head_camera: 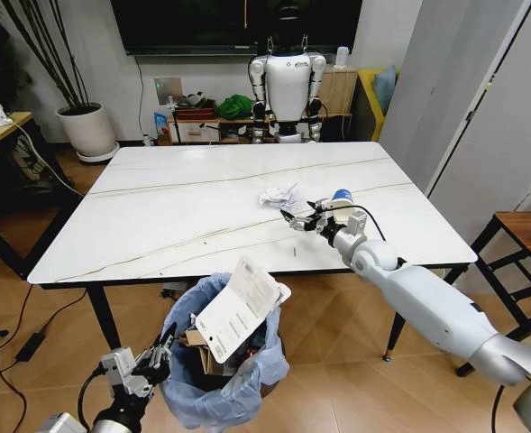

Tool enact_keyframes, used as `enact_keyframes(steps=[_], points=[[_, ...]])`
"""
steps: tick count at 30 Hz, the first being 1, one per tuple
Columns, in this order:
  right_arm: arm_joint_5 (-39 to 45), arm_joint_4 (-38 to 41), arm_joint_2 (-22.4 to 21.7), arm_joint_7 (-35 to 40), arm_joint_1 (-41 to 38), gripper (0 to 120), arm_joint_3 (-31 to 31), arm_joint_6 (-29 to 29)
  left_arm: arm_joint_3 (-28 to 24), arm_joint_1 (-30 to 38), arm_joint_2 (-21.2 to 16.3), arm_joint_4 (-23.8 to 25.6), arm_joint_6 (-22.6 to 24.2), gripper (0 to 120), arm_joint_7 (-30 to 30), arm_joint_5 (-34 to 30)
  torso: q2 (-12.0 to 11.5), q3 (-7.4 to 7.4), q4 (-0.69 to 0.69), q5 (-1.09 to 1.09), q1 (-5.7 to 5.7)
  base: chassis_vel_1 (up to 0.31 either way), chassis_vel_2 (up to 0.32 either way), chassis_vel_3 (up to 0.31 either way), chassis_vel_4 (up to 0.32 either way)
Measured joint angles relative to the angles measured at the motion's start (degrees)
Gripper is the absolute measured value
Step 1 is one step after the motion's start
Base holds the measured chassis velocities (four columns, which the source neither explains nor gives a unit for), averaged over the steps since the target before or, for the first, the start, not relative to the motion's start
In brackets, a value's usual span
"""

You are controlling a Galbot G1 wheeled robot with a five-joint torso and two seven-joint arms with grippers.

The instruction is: Pick up the trash bin and place the trash from the table into it.

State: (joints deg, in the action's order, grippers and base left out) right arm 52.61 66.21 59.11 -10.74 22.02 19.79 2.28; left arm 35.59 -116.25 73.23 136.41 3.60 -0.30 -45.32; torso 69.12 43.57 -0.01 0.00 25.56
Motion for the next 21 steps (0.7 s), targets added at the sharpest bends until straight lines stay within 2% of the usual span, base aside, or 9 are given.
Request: enact_keyframes(steps=[8, 21], points=[[-2.2, -6.1, 1.3, -0.7, -0.4, 100, -0.9, 0.9, -0.1, 0.1, 0.1, -0.5, 0.0, 0, 0.0, -0.1, 0.0, 0.00, 0.00, 0.00, 0.00, 0.000, 0.000, 0.000, 0.000], [-4.3, -9.0, 2.0, -0.9, -0.3, 100, -1.5, 1.4, -0.1, 0.2, 0.2, -0.5, 0.0, 0, 0.0, 0.0, 0.0, 0.00, 0.00, 0.00, 0.00, 0.000, 0.000, 0.000, 0.000]])
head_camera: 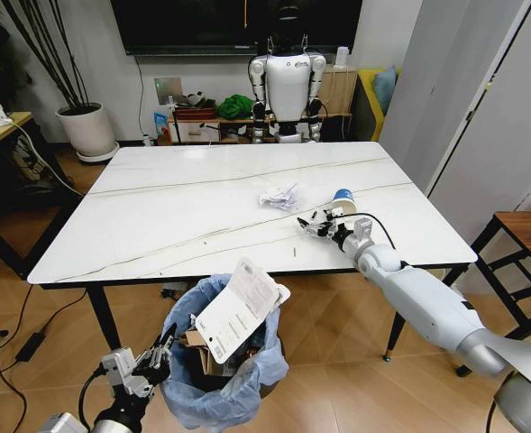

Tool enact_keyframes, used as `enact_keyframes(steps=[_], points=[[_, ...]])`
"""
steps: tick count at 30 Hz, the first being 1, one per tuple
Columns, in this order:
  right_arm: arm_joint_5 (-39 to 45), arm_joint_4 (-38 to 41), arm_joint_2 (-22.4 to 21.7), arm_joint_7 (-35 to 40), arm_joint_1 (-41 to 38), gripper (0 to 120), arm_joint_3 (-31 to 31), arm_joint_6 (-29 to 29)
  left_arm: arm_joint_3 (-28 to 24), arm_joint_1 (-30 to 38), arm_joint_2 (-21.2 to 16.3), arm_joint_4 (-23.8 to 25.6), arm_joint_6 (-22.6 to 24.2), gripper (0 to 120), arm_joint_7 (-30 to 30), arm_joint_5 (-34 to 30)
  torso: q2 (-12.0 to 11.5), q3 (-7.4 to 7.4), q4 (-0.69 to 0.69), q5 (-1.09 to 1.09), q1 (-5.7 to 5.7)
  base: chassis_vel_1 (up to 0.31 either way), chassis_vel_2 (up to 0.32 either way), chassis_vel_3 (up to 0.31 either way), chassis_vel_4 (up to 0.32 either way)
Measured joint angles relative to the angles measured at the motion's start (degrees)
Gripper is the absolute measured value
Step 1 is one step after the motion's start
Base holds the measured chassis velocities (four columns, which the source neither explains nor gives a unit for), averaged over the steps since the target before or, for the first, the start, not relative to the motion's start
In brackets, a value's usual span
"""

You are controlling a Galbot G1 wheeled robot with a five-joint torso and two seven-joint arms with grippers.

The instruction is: Pick up the trash bin and place the trash from the table into it.

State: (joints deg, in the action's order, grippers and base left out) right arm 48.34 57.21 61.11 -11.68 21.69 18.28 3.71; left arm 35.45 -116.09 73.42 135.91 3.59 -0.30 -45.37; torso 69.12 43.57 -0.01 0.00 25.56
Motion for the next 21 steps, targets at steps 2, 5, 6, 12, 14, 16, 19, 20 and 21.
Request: enact_keyframes(steps=[2, 5, 6, 12, 14, 16, 19, 20, 21], points=[[-0.3, -0.2, 0.2, 0.0, 0.1, 100, 0.0, 0.1, 0.0, 0.0, 0.0, 0.0, 0.0, 0, 0.0, 0.0, 0.0, -0.01, 0.00, -0.03, -0.01, 0.000, 0.000, 0.000, 0.000], [-0.4, -0.5, 0.5, -0.1, 0.1, 97, -0.1, 0.1, 0.0, 0.0, -0.1, 0.0, 0.0, 0, 0.0, 0.0, 0.0, -0.02, 0.01, -0.04, -0.01, 0.000, 0.000, 0.000, 0.000], [-0.4, -0.7, 0.7, -0.2, 0.0, 94, -0.1, 0.1, 0.0, 0.1, -0.1, 0.0, 0.0, 0, 0.0, 0.0, 0.0, -0.02, 0.01, -0.03, -0.02, 0.000, 0.000, 0.000, 0.000], [-0.7, -1.4, 0.9, -0.7, -0.2, 72, 0.0, 0.4, 0.0, 0.4, -0.1, -0.2, -0.1, 0, 0.0, -0.1, 0.0, -0.02, -0.01, -0.03, -0.02, 0.000, 0.000, 0.000, 0.000], [-0.8, -1.4, 0.8, -0.7, -0.3, 66, 0.1, 0.4, 0.0, 0.5, -0.2, -0.2, -0.1, 0, 0.0, -0.2, 0.0, -0.01, -0.01, -0.02, -0.02, 0.000, 0.000, 0.000, 0.000], [-0.9, -1.4, 0.4, -0.8, -0.4, 57, 0.5, 0.3, 0.0, 0.7, -0.4, -0.3, -0.1, 0, 0.0, -0.4, 0.0, -0.01, -0.02, -0.02, -0.01, 0.000, 0.000, 0.000, 0.000], [-1.0, -0.8, -1.4, -1.2, -0.4, 43, 1.9, 0.2, 0.0, 0.9, -0.5, -0.4, -0.1, 0, -0.1, -0.7, 0.0, -0.02, -0.02, -0.03, -0.02, 0.000, 0.000, 0.000, 0.000], [-1.0, -0.8, -1.4, -1.2, -0.4, 43, 1.9, 0.2, 0.0, 0.9, -0.5, -0.4, -0.1, 0, -0.1, -0.7, 0.0, -0.02, -0.02, -0.03, -0.02, 0.000, 0.000, 0.000, 0.000], [-1.0, -0.6, -1.9, -1.3, -0.4, 41, 2.2, 0.1, 0.0, 0.9, -0.5, -0.5, -0.1, 0, -0.1, -0.7, 0.0, -0.02, -0.01, -0.04, -0.02, 0.000, 0.000, 0.000, 0.000]])
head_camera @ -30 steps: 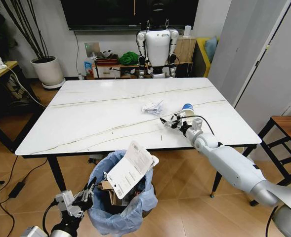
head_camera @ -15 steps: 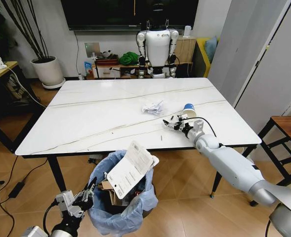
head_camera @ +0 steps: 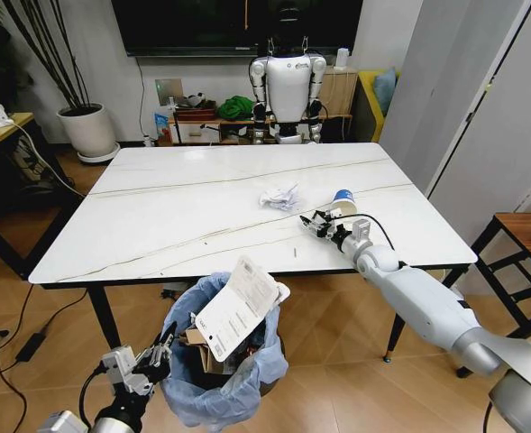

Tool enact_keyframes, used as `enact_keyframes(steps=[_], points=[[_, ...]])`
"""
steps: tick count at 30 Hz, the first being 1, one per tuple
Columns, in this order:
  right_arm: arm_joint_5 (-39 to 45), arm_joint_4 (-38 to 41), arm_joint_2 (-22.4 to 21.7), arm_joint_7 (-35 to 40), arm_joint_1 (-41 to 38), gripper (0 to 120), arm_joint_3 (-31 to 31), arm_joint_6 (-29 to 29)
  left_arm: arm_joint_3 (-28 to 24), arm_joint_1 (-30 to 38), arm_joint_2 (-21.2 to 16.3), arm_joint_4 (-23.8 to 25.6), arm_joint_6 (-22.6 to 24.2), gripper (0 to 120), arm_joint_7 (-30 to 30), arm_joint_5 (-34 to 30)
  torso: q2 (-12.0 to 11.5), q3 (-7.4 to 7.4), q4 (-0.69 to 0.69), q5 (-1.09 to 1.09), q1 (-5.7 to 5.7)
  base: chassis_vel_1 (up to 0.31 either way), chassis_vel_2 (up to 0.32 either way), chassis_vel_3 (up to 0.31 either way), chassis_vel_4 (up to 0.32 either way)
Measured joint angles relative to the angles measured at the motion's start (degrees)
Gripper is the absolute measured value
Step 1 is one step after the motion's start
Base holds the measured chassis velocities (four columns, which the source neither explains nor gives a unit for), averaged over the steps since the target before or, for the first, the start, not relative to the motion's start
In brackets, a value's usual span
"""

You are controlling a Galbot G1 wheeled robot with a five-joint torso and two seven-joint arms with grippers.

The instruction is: Pick up the trash bin and place the trash from the table into it.

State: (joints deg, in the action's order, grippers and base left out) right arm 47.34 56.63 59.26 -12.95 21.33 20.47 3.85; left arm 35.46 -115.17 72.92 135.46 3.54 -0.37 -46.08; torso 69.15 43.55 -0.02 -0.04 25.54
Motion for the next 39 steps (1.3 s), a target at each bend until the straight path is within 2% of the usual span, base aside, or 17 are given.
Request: enact_keyframes(steps=[4, 6, 7, 11, 17, 22, 26, 28, 29, 33, 37, 39], points=[[0.1, 1.6, -1.7, -0.1, 1.1, 22, 1.3, -0.2, -0.2, 0.4, 0.0, -0.4, 0.0, 0, 0.0, -0.1, 0.0, -0.01, 0.02, 0.01, -0.01, 0.000, 0.000, 0.000, 0.000], [0.2, 1.8, -1.8, -0.1, 1.3, 20, 1.4, -0.2, -0.3, 0.5, 0.0, -0.4, 0.0, 0, 0.0, -0.2, 0.0, -0.01, 0.03, 0.05, -0.01, 0.000, 0.000, 0.000, 0.000], [0.2, 1.9, -1.8, -0.1, 1.5, 15, 1.5, -0.2, -0.3, 0.6, 0.0, -0.5, 0.0, 0, 0.0, -0.2, 0.0, 0.00, 0.04, 0.13, -0.01, 0.000, 0.000, 0.000, 0.000], [0.3, 2.1, -1.8, -0.1, 1.5, 0, 2.0, -0.2, -0.3, 0.7, -0.1, -0.7, 0.0, 0, -0.1, -0.6, 0.0, 0.00, 0.02, 0.03, 0.00, 0.000, 0.000, 0.000, 0.000], [0.4, 2.4, -1.8, 0.2, 1.1, 0, 2.3, -0.6, -0.3, 0.9, -0.2, -0.9, 0.0, 0, -0.1, -0.8, 0.0, 0.03, 0.02, 0.05, 0.01, 0.000, 0.000, 0.000, 0.000], [2.3, 5.1, -2.7, 1.3, 0.3, 16, 2.7, -2.3, -0.4, 1.2, -0.4, -1.2, 0.0, 0, -0.1, -1.0, -0.1, 0.08, 0.04, 0.12, 0.06, 0.000, 0.000, 0.000, 0.000], [5.4, 8.7, -3.8, 2.4, -1.7, 33, 3.2, -4.4, -0.5, 1.5, -0.6, -1.3, 0.1, 0, -0.2, -1.2, -0.1, 0.08, -0.01, 0.08, 0.08, 0.000, 0.000, 0.000, 0.000], [5.9, 9.4, -4.0, 2.7, -2.1, 34, 3.2, -4.7, -0.5, 1.5, -0.6, -1.3, 0.1, 0, -0.3, -1.3, -0.1, 0.07, -0.01, 0.06, 0.07, 0.000, 0.000, 0.000, 0.000], [7.3, 11.0, -4.5, 3.4, -3.1, 43, 3.5, -5.8, -0.5, 1.5, -0.7, -1.3, 0.1, 0, -0.3, -1.3, -0.1, 0.05, 0.00, 0.05, 0.05, 0.000, 0.000, 0.000, 0.000], [10.4, 15.5, -6.4, 5.9, -5.1, 59, 4.5, -8.2, -0.5, 1.4, -0.9, -1.3, 0.1, 0, -0.3, -1.3, -0.1, 0.03, 0.01, 0.05, 0.03, 0.000, 0.000, 0.000, 0.000], [12.6, 18.3, -7.3, 8.9, -5.9, 69, 5.6, -10.8, -0.5, 1.4, -1.0, -1.3, 0.1, 0, -0.3, -1.3, 0.0, 0.03, 0.01, 0.05, 0.02, 0.000, 0.000, 0.000, 0.000], [13.2, 18.3, -7.1, 10.6, -6.2, 79, 6.1, -12.1, -0.7, 1.4, -0.9, -1.3, 0.1, 0, -0.3, -1.3, 0.0, 0.02, 0.01, 0.04, 0.02, 0.000, 0.000, 0.000, 0.000]])
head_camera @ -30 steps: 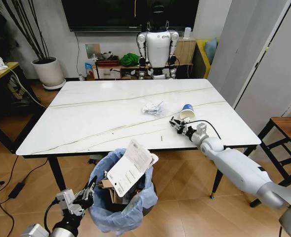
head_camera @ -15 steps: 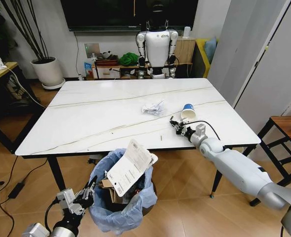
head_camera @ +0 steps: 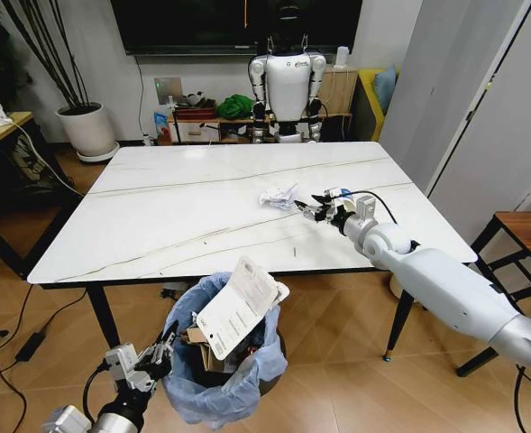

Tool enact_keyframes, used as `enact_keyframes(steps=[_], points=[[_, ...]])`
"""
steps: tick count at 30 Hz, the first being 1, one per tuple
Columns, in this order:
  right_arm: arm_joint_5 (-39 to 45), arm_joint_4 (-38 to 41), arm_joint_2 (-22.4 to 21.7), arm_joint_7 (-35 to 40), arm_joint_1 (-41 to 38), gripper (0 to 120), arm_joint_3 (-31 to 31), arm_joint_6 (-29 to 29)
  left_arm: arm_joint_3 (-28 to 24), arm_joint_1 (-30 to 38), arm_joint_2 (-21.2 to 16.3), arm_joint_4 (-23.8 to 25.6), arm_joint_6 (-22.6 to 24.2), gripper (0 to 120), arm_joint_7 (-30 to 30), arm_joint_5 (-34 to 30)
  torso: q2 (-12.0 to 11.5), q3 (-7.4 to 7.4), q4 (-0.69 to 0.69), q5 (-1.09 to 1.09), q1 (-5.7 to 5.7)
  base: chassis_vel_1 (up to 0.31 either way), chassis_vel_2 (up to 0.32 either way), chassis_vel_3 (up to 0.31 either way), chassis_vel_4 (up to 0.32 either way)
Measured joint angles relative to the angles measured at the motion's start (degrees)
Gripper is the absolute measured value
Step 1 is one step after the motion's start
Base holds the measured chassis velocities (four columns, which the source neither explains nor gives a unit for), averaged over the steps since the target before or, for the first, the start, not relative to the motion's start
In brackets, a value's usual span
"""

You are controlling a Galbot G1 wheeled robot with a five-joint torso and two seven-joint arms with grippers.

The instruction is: Pick up the trash bin and place the trash from the table into it.

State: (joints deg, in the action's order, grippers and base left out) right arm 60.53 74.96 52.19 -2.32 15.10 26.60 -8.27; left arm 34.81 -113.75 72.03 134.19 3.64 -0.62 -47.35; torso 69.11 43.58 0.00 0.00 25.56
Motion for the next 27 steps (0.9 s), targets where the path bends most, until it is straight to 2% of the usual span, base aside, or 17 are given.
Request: enact_keyframes(steps=[7, 27], points=[[-0.3, -4.3, 2.0, 2.0, -0.2, 100, 0.4, -1.2, 0.3, -0.4, 0.1, 0.4, -0.1, 0, 0.1, 0.1, 0.0, 0.00, -0.01, 0.00, 0.00, 0.000, 0.000, 0.000, 0.000], [-2.0, -14.2, 6.8, 1.1, -1.2, 100, 0.7, -0.4, 0.2, -0.1, 0.3, 0.0, -0.2, 0, 0.1, 0.1, 0.0, 0.00, 0.00, 0.00, -0.01, 0.000, 0.000, 0.000, 0.000]])
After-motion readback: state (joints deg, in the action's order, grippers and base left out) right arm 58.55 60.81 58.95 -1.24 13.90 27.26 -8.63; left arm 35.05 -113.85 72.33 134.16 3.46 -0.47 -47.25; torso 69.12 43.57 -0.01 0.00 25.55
